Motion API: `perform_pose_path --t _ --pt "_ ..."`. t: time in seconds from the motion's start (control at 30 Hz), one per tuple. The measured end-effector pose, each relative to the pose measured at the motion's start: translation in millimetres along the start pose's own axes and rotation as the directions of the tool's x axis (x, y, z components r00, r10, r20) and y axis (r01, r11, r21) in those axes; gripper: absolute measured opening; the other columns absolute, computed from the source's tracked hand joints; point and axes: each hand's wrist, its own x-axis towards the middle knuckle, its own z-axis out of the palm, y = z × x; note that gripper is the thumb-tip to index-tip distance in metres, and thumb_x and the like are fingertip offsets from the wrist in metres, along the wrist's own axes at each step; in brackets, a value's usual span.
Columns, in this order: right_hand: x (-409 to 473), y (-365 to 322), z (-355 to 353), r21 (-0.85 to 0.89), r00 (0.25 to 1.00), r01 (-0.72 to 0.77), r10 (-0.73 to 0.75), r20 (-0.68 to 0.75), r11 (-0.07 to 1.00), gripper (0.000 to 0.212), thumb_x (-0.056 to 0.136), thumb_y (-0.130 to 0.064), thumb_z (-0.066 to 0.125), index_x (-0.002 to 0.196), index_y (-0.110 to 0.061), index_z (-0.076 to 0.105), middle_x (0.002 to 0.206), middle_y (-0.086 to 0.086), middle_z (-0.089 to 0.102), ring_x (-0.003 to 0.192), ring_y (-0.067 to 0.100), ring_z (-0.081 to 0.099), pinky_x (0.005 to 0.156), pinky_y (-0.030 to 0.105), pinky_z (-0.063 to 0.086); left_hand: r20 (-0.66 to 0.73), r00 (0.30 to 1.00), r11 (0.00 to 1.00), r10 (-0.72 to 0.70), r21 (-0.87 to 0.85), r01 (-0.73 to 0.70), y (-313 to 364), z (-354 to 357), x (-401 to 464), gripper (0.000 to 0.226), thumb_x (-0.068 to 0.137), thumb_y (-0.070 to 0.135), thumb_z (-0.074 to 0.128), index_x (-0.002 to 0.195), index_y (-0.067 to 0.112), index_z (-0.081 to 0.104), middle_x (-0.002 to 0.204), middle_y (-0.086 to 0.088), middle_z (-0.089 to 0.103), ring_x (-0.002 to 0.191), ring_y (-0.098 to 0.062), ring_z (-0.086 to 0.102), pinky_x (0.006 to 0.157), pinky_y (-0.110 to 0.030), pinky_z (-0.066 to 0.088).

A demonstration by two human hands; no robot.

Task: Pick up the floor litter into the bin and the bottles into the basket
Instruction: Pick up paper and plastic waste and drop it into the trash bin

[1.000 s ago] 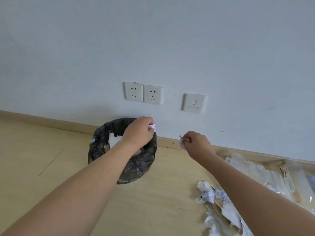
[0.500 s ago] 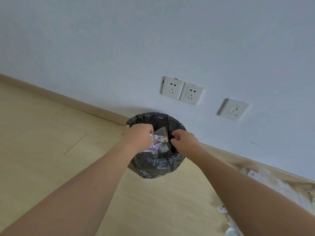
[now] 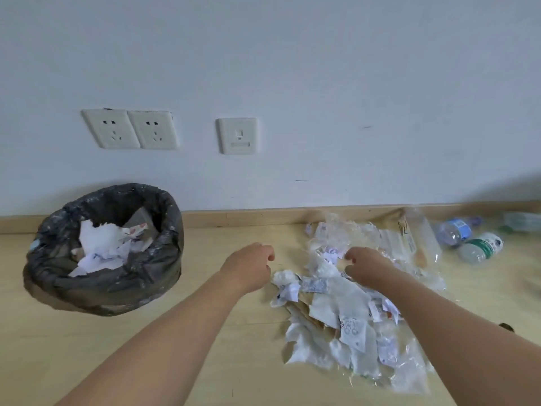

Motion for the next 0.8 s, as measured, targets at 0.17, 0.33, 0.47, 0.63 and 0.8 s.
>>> perform_pose_path --t 0.17,0.33,0.47,0.63,0.8 --pt "35 31 23 0.004 1.0 0.012 -0.012 0.007 1.0 0.041 0.09 -0.03 0.05 0.131 -0.023 0.051 0.132 0.0 0.053 0.116 0.023 0.053 0.091 0.033 0.043 0.205 0.975 0.995 -0.081 0.065 0.069 25 65 42 0.038 0.09 0.022 0.052 0.128 0.026 0.051 0.13 0.003 0.051 0.115 -0.021 0.053 0.091 -0.03 0.045" --pt "68 15 54 -0.094 0.993 0.117 -0.117 0.002 0.989 0.047 0.09 -0.045 0.053 0.131 -0.022 0.049 0.132 0.003 0.052 0.121 0.025 0.048 0.101 0.037 0.036 0.189 0.98 0.965 -0.063 0.261 0.012 28 104 53 0.034 0.088 0.034 0.054 0.119 0.02 0.051 0.117 -0.002 0.05 0.107 -0.026 0.054 0.079 -0.034 0.044" --pt "80 3 75 -0.155 0.992 0.122 -0.127 -0.027 0.98 0.032 0.091 -0.027 0.049 0.122 -0.017 0.053 0.127 0.006 0.054 0.117 0.027 0.049 0.1 0.039 0.031 0.111 0.994 0.919 0.0 0.392 -0.044 23 118 54 0.028 0.099 0.03 0.04 0.124 0.021 0.05 0.119 -0.002 0.05 0.101 -0.025 0.056 0.071 -0.034 0.037" --pt "82 -1 72 -0.133 0.984 0.137 -0.15 -0.092 0.982 0.014 0.09 -0.015 0.042 0.096 -0.013 0.055 0.1 0.007 0.057 0.102 0.029 0.056 0.084 0.035 0.035 0.019 0.998 0.933 -0.063 0.355 0.052 16 115 54 0.021 0.1 0.027 0.04 0.116 0.02 0.053 0.111 0.0 0.057 0.101 -0.023 0.059 0.076 -0.032 0.045" --pt "72 -1 57 -0.063 0.964 0.192 -0.2 -0.174 0.979 0.023 0.096 -0.023 0.038 0.076 -0.016 0.046 0.069 -0.005 0.039 0.076 0.025 0.049 0.073 0.032 0.036 -0.052 0.963 0.948 -0.264 -0.197 0.249 4 87 51 0.022 0.092 0.012 0.038 0.089 0.017 0.059 0.086 0.0 0.062 0.082 -0.024 0.059 0.063 -0.03 0.041"
